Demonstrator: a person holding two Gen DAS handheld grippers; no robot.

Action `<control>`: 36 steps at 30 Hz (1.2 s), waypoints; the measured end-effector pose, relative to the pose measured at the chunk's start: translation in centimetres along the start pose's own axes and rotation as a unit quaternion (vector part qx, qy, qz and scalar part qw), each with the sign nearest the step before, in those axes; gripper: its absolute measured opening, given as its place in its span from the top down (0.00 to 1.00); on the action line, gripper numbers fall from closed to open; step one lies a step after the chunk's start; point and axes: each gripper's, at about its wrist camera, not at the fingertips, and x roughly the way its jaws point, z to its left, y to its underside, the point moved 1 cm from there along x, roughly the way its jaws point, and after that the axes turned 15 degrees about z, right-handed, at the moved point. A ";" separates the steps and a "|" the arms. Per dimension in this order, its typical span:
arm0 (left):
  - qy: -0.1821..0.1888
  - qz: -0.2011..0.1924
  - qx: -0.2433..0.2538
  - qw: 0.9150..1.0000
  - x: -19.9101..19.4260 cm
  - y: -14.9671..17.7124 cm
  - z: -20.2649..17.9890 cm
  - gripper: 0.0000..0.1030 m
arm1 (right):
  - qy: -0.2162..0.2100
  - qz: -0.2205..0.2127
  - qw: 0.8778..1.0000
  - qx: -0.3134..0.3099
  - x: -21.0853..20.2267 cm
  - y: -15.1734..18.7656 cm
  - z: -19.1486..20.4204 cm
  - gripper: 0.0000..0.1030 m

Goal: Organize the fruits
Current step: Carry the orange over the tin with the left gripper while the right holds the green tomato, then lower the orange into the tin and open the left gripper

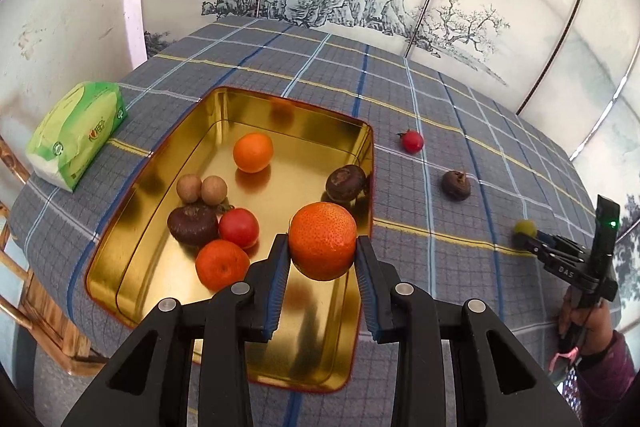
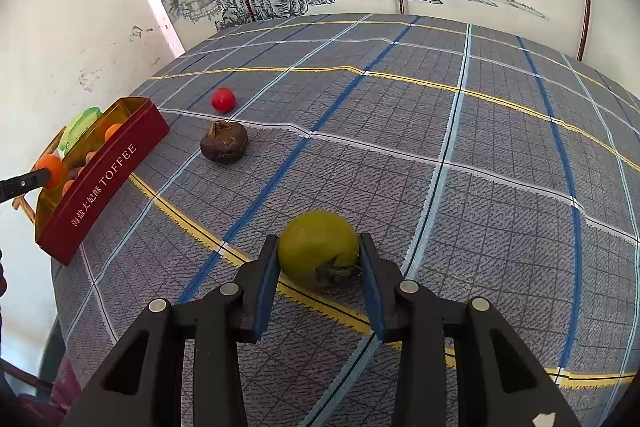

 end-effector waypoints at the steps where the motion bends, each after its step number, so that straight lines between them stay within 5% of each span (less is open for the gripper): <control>1: -0.003 0.001 0.002 1.000 0.1 -0.1 0.0 0.67 | 0.000 0.000 1.000 0.000 0.0 0.0 0.0 0.66; 36: -0.048 0.033 0.028 0.998 4.7 -3.9 -0.1 0.67 | 0.000 0.002 1.000 0.001 0.0 0.0 0.0 0.66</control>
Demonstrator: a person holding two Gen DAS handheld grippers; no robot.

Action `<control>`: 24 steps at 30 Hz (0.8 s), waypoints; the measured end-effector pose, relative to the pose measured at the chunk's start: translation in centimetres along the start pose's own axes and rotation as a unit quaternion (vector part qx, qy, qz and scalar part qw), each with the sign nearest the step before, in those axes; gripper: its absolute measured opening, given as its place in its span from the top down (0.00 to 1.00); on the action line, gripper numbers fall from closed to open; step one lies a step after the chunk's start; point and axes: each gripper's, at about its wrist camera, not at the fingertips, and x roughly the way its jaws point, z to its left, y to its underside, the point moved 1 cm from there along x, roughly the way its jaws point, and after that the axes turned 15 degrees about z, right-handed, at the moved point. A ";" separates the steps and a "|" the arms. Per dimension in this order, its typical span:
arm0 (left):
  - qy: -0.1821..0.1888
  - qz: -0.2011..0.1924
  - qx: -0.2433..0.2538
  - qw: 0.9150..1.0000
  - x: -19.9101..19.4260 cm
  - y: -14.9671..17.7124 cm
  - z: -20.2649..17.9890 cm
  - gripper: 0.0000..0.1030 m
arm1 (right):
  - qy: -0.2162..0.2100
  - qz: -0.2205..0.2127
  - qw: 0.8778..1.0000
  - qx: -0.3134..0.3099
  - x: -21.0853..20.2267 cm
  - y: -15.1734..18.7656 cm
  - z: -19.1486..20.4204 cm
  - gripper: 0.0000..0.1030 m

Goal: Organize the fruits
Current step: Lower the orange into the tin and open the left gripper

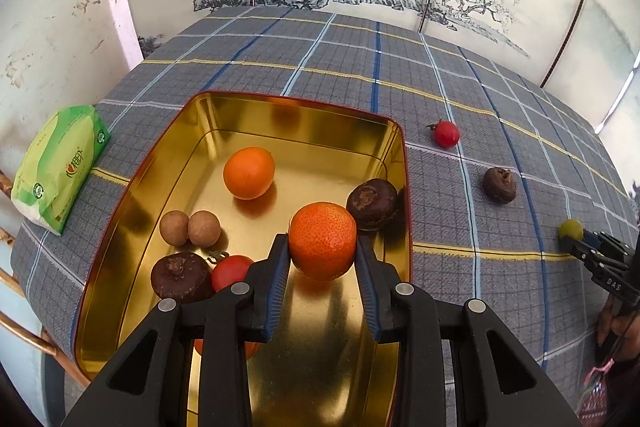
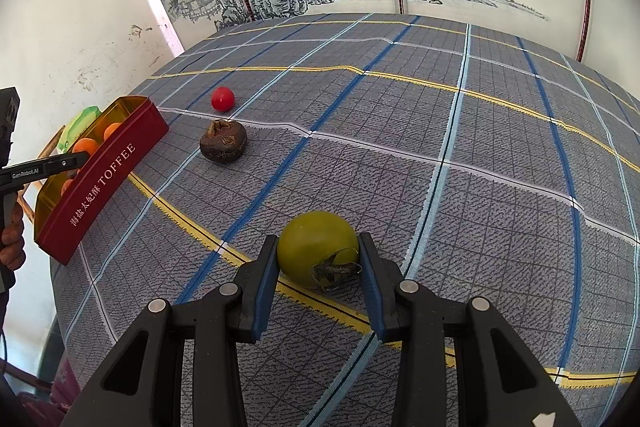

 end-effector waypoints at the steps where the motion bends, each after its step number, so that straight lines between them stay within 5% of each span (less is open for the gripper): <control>1: -0.001 0.001 0.000 1.000 0.1 0.0 0.0 0.67 | 0.000 0.000 1.000 0.000 0.0 0.0 0.0 0.66; 24: -0.031 0.002 0.001 1.000 0.7 0.3 0.2 0.67 | 0.001 0.000 1.000 0.000 0.0 0.0 0.1 0.66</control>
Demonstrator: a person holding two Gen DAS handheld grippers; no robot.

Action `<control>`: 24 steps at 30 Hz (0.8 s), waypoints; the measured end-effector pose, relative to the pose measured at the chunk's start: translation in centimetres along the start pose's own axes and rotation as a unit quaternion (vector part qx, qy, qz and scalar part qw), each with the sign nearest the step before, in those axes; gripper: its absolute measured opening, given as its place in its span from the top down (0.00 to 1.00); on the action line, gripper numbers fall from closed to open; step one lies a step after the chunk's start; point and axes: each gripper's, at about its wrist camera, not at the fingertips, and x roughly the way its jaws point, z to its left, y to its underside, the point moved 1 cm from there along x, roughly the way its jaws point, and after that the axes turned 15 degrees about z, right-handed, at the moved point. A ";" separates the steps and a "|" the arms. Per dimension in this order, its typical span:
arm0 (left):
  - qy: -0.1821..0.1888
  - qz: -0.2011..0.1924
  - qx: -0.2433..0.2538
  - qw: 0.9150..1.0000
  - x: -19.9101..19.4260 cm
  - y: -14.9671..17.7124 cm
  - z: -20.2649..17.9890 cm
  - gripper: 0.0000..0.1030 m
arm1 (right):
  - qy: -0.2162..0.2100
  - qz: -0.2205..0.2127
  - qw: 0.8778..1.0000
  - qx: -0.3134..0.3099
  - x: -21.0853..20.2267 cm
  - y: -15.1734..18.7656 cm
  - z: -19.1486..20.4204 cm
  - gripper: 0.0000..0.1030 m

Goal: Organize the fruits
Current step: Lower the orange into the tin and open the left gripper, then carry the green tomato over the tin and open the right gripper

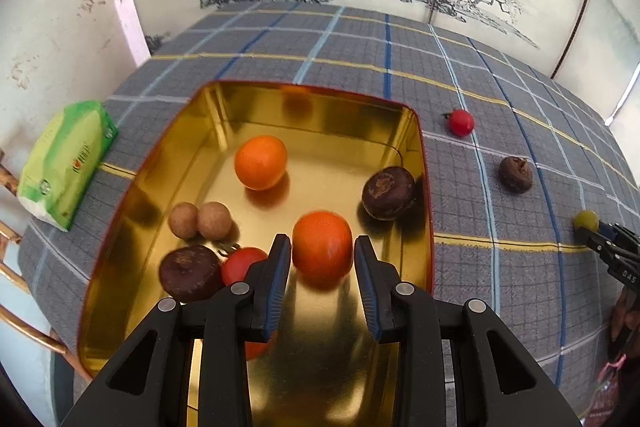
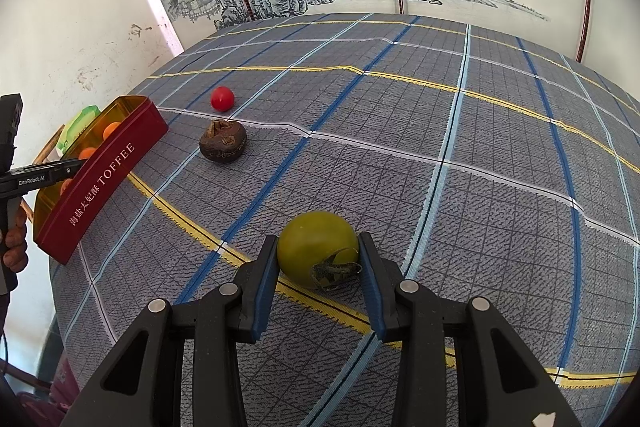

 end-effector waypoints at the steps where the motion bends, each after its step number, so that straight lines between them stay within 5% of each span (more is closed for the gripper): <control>1: -0.004 -0.003 0.002 1.000 -0.2 0.0 0.0 0.66 | 0.000 0.000 1.000 0.000 0.0 0.0 0.0 0.66; 14: -0.029 -0.011 0.004 1.000 -2.0 2.1 -0.9 0.65 | 0.016 0.001 1.000 -0.009 0.1 0.0 0.2 0.66; 24: -0.046 -0.028 -0.023 0.998 -4.0 3.7 0.0 0.45 | 0.005 0.000 1.000 0.006 -0.9 0.2 0.6 0.67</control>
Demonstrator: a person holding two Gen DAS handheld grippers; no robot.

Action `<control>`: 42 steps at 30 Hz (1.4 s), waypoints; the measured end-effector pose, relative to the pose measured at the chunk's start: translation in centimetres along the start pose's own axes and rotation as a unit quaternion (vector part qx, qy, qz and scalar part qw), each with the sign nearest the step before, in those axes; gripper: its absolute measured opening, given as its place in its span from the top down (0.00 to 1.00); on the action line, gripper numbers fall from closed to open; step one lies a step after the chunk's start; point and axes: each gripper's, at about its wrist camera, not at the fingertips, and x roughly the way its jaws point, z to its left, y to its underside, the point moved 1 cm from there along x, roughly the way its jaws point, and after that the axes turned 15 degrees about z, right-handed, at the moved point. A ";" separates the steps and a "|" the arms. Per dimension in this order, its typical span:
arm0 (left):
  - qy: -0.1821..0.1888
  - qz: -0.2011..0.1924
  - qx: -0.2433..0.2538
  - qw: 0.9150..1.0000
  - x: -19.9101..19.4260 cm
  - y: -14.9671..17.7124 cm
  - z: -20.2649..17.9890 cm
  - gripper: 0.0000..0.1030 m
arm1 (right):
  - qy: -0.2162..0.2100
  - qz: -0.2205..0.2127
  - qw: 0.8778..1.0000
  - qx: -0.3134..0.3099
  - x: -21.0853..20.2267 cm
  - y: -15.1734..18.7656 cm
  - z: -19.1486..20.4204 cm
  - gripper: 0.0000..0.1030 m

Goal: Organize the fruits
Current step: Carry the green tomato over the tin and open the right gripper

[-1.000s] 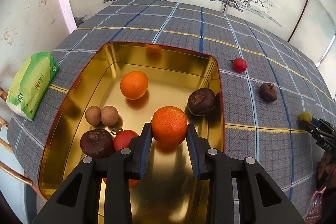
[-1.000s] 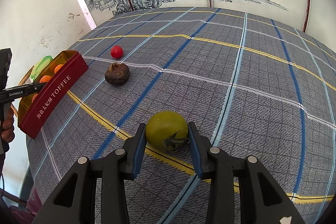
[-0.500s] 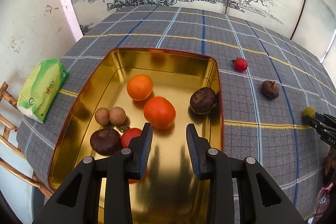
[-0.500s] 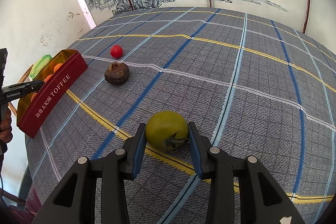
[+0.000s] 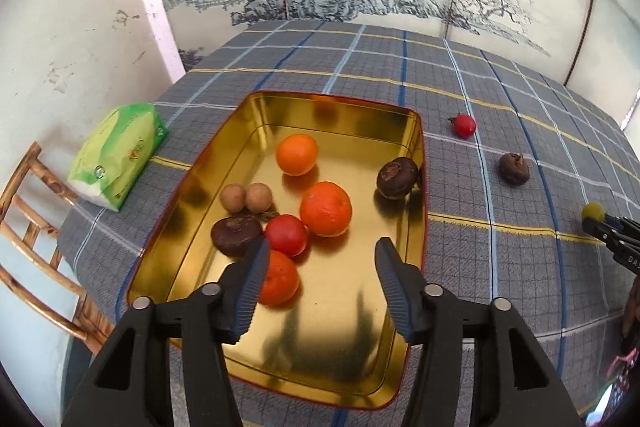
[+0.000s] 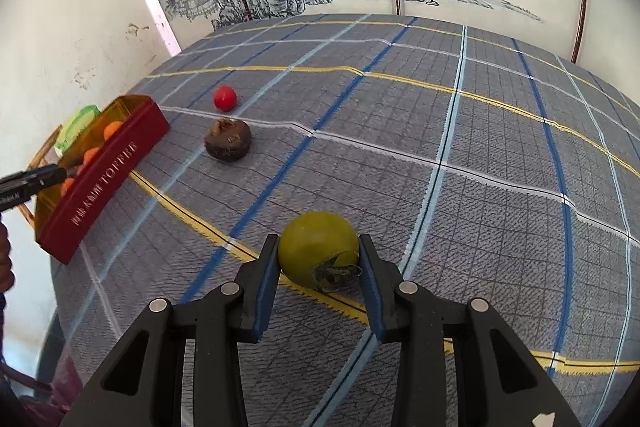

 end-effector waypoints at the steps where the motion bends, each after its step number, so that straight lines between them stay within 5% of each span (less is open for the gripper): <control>1: 0.001 0.000 -0.003 1.000 -0.1 0.1 0.1 0.45 | -0.002 -0.002 1.000 -0.001 -0.3 0.0 0.3 0.67; 17: 0.006 0.002 -0.043 0.999 -1.0 2.3 3.3 0.42 | -0.098 -0.020 0.990 -0.104 -4.0 -3.3 12.8 0.66; 24: -0.006 -0.002 -0.078 0.997 -1.8 4.0 5.8 0.17 | -0.138 -0.005 0.978 -0.154 -2.6 -5.3 19.6 0.66; 33: -0.003 0.009 -0.102 0.995 -3.0 5.8 7.5 0.07 | -0.151 0.026 0.969 -0.196 0.8 -6.5 25.6 0.66; 42: 0.008 -0.037 -0.073 0.997 -5.3 7.1 6.9 0.06 | -0.135 0.052 0.964 -0.222 3.8 -6.7 28.6 0.66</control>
